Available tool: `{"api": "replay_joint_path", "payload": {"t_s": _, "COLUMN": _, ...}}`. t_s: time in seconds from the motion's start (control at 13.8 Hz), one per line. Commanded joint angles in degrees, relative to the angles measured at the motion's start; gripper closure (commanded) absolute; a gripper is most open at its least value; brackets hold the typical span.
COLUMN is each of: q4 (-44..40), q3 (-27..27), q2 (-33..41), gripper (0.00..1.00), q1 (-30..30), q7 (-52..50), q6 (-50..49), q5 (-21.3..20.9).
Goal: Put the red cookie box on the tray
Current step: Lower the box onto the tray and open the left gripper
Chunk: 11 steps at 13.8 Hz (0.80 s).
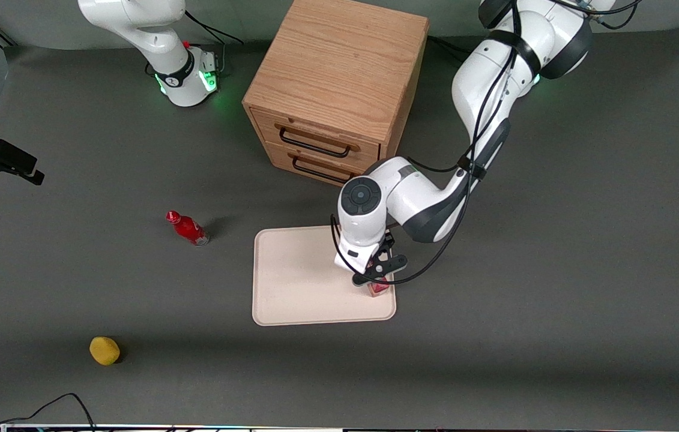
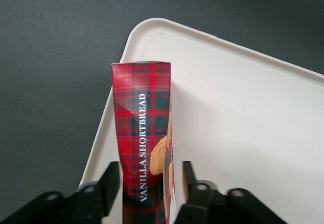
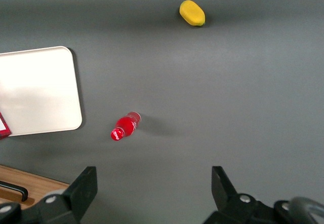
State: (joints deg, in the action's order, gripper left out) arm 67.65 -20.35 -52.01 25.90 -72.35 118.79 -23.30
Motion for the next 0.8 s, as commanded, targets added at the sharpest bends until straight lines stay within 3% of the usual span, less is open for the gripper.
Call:
{"api": "replay_joint_path", "payload": {"t_s": 0.0, "q4": -0.9, "q3": 0.1, "q2": 2.0, "gripper": 0.00, "q1": -0.1, "q7": 0.1, "q6": -2.8, "q5": -0.9}}
{"api": "replay_joint_path", "payload": {"t_s": 0.15, "q4": -1.5, "q3": -1.4, "q2": 3.1, "gripper": 0.00, "q1": -1.1, "q7": 4.6, "q6": -9.7, "q5": -0.2}}
{"api": "replay_joint_path", "payload": {"t_s": 0.29, "q4": -3.0, "q3": -4.0, "q2": 5.7, "gripper": 0.00, "q1": -4.7, "q7": 10.2, "q6": -16.4, "q5": 3.9}}
{"api": "replay_joint_path", "payload": {"t_s": 0.51, "q4": -1.5, "q3": -4.1, "q2": 14.5, "gripper": 0.00, "q1": -8.5, "q7": 20.5, "q6": -26.1, "q5": 10.7}}
{"api": "replay_joint_path", "payload": {"t_s": 0.73, "q4": 7.0, "q3": -3.9, "q2": 25.3, "gripper": 0.00, "q1": -16.4, "q7": 34.8, "q6": -31.3, "q5": 16.5}}
